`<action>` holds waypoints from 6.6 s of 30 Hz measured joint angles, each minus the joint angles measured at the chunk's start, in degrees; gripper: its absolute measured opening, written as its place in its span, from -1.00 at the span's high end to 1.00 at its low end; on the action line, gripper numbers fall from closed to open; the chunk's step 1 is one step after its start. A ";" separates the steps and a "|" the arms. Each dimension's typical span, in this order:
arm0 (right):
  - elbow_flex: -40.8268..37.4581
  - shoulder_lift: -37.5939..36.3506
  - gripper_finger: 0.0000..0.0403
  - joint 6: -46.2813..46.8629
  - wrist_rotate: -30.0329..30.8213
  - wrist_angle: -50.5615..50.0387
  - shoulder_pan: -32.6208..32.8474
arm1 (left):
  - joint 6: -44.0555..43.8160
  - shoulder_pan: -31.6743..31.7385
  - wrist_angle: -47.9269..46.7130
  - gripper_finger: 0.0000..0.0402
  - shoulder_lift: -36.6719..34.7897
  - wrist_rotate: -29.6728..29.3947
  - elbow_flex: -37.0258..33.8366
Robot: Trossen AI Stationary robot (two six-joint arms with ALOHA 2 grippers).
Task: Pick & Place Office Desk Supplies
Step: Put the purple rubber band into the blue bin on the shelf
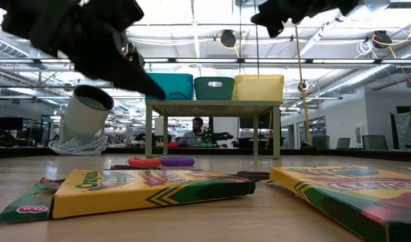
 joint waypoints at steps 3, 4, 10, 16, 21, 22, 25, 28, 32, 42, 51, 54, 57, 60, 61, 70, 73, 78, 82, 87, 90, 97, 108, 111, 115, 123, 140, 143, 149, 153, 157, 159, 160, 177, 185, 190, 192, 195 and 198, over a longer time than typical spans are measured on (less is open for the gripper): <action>-4.57 -3.15 0.23 1.08 0.01 4.18 0.00 | 0.22 0.01 1.12 -0.09 3.86 0.03 0.23; -6.08 -4.12 0.23 1.53 0.02 6.03 0.00 | -0.12 0.00 1.88 -0.09 5.02 0.16 0.23; -14.34 -8.63 0.23 3.45 0.05 18.70 0.00 | -2.90 -0.96 8.33 -0.09 11.62 4.55 0.28; -19.78 -10.94 0.23 3.80 0.06 27.62 0.00 | -2.94 -2.77 10.57 -0.09 15.46 5.17 0.30; -22.20 -11.41 0.23 4.00 0.08 30.39 -0.02 | -3.97 -2.88 10.56 -0.09 16.00 2.75 0.30; -22.42 -11.39 0.23 4.01 0.08 30.40 -0.02 | -3.97 -2.74 10.60 -0.09 16.00 2.54 0.30; -22.86 -11.35 0.23 4.02 0.08 30.28 -0.02 | -3.99 -2.29 10.34 -0.08 16.00 2.61 0.30; -23.01 -11.35 0.23 4.03 0.08 30.27 -0.02 | -3.99 -2.28 10.14 -0.02 16.00 3.95 0.30; -23.03 -11.35 0.23 4.02 0.08 30.26 -0.02 | -3.56 -2.34 10.14 0.16 16.00 6.89 0.30; -23.03 -11.35 0.23 3.89 0.08 30.24 -0.02 | -3.97 -2.32 10.92 0.53 16.00 6.92 0.30; -23.03 -11.35 0.23 3.71 0.08 30.20 -0.02 | -10.60 -2.32 12.52 0.54 18.44 6.14 0.27; -23.03 -11.35 0.23 3.56 0.10 30.19 -0.03 | -13.34 -2.08 14.78 0.54 20.15 6.08 0.25; -23.03 -11.35 0.23 3.54 0.12 30.22 -0.04 | -11.13 -2.08 15.84 0.54 21.19 6.30 0.29; -23.03 -11.35 0.23 3.51 0.32 30.22 -0.03 | -7.78 -2.09 15.61 0.54 21.74 6.55 0.34; -23.03 -11.35 0.23 3.51 0.32 30.22 -0.04 | -6.69 -1.99 15.17 0.54 21.86 6.47 0.34; -23.03 -11.35 0.23 3.51 0.35 30.22 -0.04 | -6.40 -1.75 18.06 0.57 22.23 3.75 0.34; -23.03 -11.35 0.23 3.51 0.34 30.19 -0.04 | -7.35 -1.57 18.73 0.77 22.27 3.72 0.32; -23.03 -11.35 0.23 3.52 0.36 30.20 -0.04 | -10.24 -1.21 19.29 0.95 22.27 4.71 0.28; -23.03 -11.35 0.23 3.54 0.36 30.19 -0.04 | -8.06 -0.99 22.49 0.98 21.42 4.51 0.21; -23.01 -11.33 0.23 3.54 0.36 30.15 -0.04 | -3.40 -0.43 25.34 0.98 17.70 3.68 0.23; -23.02 -11.33 0.23 3.54 0.38 30.06 -0.04 | -0.56 -0.31 25.26 0.98 14.58 2.08 0.23; -23.02 -11.33 0.23 3.54 0.36 29.71 -0.04 | 4.71 -0.20 24.64 0.99 7.60 -0.44 0.23; -23.01 -11.33 0.23 3.56 0.36 27.38 -0.04 | 5.59 2.22 24.60 0.98 -4.30 -9.52 0.23; -23.01 -11.33 0.23 3.56 0.36 27.22 -0.04 | 8.83 3.55 24.82 0.99 -7.24 -11.13 0.23; -23.01 -11.33 0.23 3.54 0.36 27.08 -0.04 | 14.73 5.45 25.32 0.96 -10.10 -13.75 0.25; -23.01 -12.11 0.23 2.12 0.40 25.48 -1.15 | 23.66 10.97 28.80 0.96 -12.88 -18.70 0.25; -23.01 -13.05 0.23 2.03 0.38 22.30 -4.20 | 28.25 29.20 34.25 0.95 -12.87 -17.12 4.68; -23.01 -13.05 0.23 2.03 0.36 22.30 -4.20 | 27.42 31.56 33.94 0.98 -12.90 -15.02 5.79; -23.01 -13.05 0.23 2.03 0.36 22.31 -4.20 | 22.39 36.63 29.85 0.94 -12.24 -13.59 5.94; -23.01 -13.05 0.23 2.03 0.36 22.30 -4.20 | 18.38 39.03 27.62 0.98 -11.33 -13.58 5.94; -23.01 -13.05 0.23 2.03 0.36 22.02 -4.20 | 16.50 40.18 26.36 0.92 -11.07 -13.56 5.94; -23.01 -13.05 0.23 2.05 0.36 21.95 -4.20 | 16.42 40.24 26.33 0.86 -11.13 -13.56 5.94; -23.01 -13.05 0.23 2.05 0.35 21.95 -4.20 | 16.42 40.23 26.11 0.84 -11.13 -13.56 5.94; -23.01 -13.05 0.23 2.05 0.34 21.98 -4.20 | 10.27 40.11 23.69 0.72 -11.13 -13.50 5.94; -23.01 -13.05 0.23 2.06 0.34 21.55 -4.20 | 6.67 36.32 22.93 0.36 -11.13 -8.07 5.94; -23.01 -13.05 0.23 2.06 0.33 21.54 -4.20 | 7.23 32.69 20.32 0.27 -11.13 -1.57 5.94; -23.01 -13.05 0.23 2.06 0.34 21.52 -4.20 | 6.48 31.07 18.39 0.27 -11.13 0.81 5.94; -23.01 -13.05 0.23 2.05 0.34 21.52 -4.20 | 4.46 28.68 16.05 0.27 -11.13 4.65 5.94; -23.01 -13.05 0.23 2.07 0.34 21.55 -4.20 | 2.86 26.44 14.22 0.26 -11.13 8.71 5.94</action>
